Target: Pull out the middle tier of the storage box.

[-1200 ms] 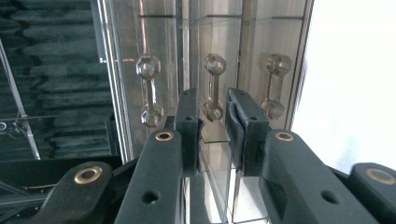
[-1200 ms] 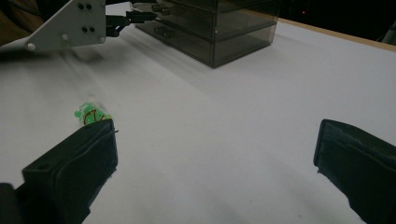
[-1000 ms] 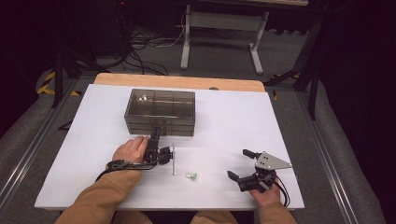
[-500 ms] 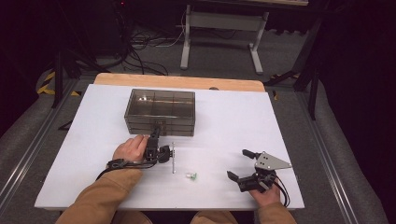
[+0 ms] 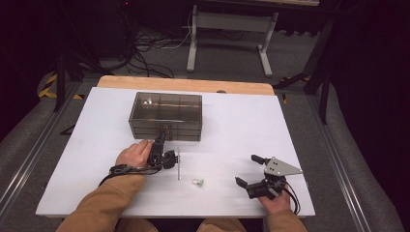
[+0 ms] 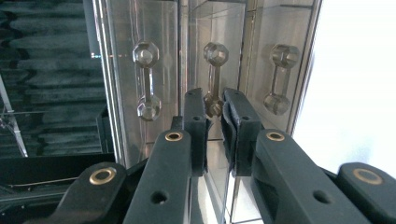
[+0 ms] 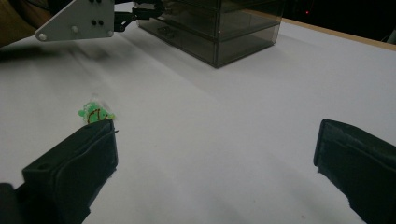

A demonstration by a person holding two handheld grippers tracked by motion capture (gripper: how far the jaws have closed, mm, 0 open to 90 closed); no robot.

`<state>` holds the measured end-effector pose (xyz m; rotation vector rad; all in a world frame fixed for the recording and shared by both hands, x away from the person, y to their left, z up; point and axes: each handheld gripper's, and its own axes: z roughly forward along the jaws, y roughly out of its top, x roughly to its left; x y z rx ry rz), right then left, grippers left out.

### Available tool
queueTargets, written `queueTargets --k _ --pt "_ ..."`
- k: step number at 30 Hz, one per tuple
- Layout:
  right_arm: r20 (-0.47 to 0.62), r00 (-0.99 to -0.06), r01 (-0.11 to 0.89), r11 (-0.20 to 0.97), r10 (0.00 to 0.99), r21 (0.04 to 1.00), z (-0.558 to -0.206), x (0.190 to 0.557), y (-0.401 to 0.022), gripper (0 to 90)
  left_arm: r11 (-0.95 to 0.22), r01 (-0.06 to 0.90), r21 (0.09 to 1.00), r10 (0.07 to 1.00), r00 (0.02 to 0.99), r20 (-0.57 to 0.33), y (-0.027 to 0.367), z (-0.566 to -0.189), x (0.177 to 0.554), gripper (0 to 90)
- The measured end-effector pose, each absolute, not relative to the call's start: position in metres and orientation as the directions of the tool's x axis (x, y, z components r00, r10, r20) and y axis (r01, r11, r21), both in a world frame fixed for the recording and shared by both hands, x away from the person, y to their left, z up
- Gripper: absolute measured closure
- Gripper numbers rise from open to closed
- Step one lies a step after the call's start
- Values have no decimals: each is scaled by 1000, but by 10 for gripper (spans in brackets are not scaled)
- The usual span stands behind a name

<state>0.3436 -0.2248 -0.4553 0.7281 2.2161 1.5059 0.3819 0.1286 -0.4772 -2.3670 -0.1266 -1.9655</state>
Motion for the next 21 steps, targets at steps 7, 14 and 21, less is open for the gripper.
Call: queueTargets --k 7,14,21 --pt "-10 -801 211 298 599 931 -455 344 -225 0 -995 96 8 25 182 983 130 -476 374 811" --pt "-9 -801 212 298 598 931 -455 343 -225 0 -996 89 11 27 190 981 131 -475 369 811" --pt "-12 -801 211 300 598 930 -455 344 -225 0 -996 83 11 27 194 981 131 -474 364 810"
